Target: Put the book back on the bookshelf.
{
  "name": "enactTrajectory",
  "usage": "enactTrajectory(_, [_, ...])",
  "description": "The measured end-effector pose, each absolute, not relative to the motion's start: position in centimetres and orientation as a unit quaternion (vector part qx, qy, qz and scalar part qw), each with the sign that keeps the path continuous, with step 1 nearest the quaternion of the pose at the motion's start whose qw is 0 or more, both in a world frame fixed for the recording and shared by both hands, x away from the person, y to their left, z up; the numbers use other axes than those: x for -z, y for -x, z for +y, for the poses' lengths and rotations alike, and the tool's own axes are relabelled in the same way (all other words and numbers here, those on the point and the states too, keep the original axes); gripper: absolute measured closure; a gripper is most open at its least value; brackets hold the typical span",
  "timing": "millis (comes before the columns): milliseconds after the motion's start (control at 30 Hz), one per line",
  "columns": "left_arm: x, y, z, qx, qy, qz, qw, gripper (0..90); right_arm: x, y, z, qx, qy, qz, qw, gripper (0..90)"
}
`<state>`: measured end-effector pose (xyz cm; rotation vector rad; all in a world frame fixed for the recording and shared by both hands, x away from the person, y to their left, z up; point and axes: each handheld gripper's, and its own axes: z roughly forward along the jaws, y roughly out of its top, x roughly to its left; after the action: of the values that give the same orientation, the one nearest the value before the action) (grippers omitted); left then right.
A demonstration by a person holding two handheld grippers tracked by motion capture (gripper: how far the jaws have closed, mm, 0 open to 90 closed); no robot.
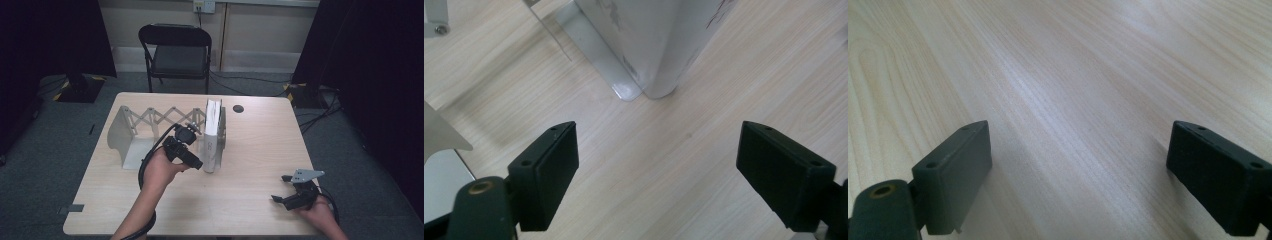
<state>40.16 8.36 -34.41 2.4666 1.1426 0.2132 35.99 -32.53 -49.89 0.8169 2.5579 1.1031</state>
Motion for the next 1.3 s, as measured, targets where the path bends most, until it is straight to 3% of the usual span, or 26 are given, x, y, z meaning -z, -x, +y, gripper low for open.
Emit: enactTrajectory(1300, [39.2,-39.2,12.0,-0.052,-0.872,0.429,0.228,11.7,49.9,-36.0,-32.5,-0.377,-0.279,0.875,0.119,10.2])
